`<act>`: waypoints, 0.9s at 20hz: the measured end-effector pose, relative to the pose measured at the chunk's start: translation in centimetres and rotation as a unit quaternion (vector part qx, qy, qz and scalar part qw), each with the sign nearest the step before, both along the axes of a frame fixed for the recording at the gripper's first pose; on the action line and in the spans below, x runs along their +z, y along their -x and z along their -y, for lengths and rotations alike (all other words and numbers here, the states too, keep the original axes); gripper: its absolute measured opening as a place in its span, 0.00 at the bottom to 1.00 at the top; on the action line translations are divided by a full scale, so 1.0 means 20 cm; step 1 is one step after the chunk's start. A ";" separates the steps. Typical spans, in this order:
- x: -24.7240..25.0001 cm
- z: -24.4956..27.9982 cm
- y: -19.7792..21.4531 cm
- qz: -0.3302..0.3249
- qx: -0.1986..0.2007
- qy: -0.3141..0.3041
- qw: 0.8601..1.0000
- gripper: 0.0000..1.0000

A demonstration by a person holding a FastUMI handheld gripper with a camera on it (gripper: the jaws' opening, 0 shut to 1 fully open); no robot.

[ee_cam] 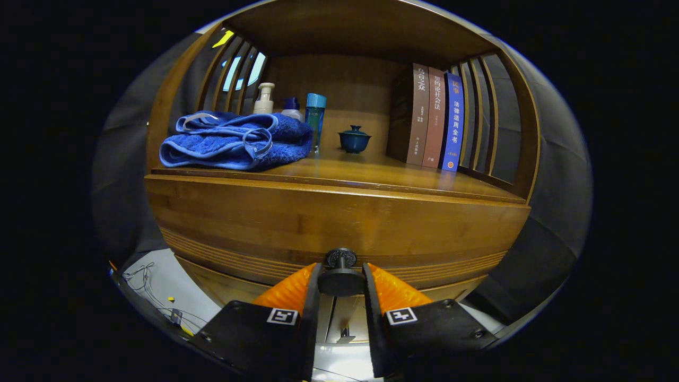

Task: Pull open the drawer, take out the items inside it, and place them on the countertop above the cabinet.

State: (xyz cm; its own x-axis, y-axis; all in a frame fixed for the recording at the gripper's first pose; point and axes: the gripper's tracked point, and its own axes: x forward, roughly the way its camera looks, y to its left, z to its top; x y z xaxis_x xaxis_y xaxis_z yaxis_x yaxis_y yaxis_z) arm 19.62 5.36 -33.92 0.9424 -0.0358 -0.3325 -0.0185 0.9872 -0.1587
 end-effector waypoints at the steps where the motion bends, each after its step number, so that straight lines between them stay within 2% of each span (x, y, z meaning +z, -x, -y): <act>1: 0.00 0.00 0.00 0.000 -0.001 -0.003 1.000 0.46; 3: 0.01 0.01 0.03 0.004 -0.002 -0.005 1.000 0.46; 5: 0.01 0.00 0.07 0.001 -0.003 -0.016 1.000 0.34; 18: 0.03 0.03 0.50 -0.006 -0.001 -0.029 1.000 0.34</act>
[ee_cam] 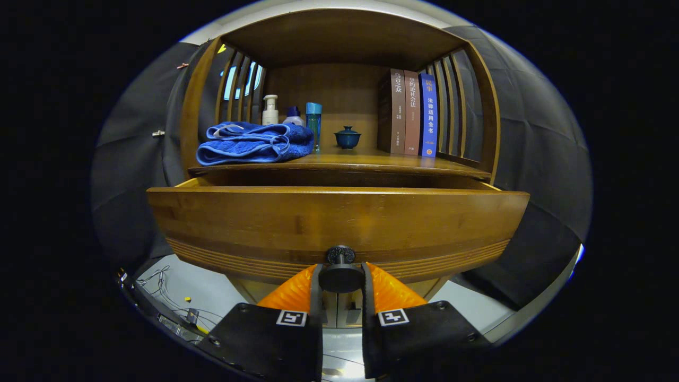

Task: Pull open the drawer, take out the items inside it, and place them on the countertop above the cabinet.

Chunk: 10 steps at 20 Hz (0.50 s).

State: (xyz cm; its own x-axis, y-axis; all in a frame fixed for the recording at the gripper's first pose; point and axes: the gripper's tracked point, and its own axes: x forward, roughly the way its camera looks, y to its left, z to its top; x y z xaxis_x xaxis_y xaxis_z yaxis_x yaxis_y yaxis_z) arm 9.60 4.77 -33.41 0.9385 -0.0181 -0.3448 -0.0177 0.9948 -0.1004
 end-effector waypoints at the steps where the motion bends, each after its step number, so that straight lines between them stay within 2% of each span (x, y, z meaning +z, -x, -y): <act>1: 0.00 0.00 0.04 0.000 0.001 0.000 1.000 0.34; 10: -0.03 0.02 0.30 -0.006 0.004 -0.002 1.000 0.34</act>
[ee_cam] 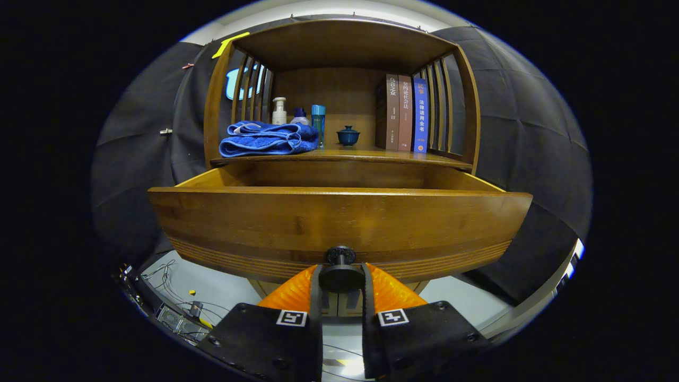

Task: Pull open the drawer, take out the items inside it, and place them on the countertop above the cabinet.

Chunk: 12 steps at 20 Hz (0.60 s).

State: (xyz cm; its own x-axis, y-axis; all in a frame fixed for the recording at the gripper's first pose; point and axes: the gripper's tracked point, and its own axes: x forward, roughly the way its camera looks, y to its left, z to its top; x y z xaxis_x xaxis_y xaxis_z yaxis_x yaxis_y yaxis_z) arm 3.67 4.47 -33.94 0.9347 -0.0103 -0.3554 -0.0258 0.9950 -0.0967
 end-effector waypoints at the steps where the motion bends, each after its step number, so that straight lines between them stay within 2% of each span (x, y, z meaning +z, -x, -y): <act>1: 0.00 0.00 0.02 0.002 0.001 -0.002 1.000 0.34; 12: -0.02 -0.02 0.11 0.000 -0.002 0.000 1.000 0.34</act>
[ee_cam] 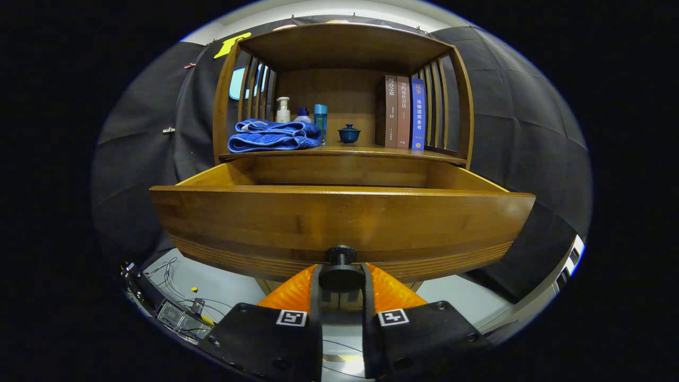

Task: Pull open the drawer, take out the items inside it, and place them on the countertop above the cabinet.

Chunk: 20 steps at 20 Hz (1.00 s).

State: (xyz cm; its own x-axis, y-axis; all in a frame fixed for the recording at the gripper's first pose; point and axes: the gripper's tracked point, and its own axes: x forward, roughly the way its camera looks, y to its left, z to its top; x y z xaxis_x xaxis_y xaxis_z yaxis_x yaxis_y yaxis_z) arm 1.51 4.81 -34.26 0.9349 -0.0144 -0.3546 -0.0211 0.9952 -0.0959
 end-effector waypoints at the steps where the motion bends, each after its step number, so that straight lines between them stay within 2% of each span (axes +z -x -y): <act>1: 0.00 -0.01 0.01 0.000 0.001 -0.001 1.000 0.40; 2: 0.03 -0.01 0.01 0.007 0.002 -0.003 1.000 0.46; 5: 0.09 -0.01 0.01 0.016 0.004 0.002 1.000 0.86; 6: 0.06 -0.02 0.07 0.010 0.007 0.003 1.000 1.00; 9: 0.13 -0.04 0.13 -0.002 0.015 -0.001 1.000 1.00; 15: 0.45 -0.10 0.21 0.021 0.039 -0.025 0.999 1.00; 20: 0.73 -0.08 0.13 -0.006 0.039 -0.049 0.998 1.00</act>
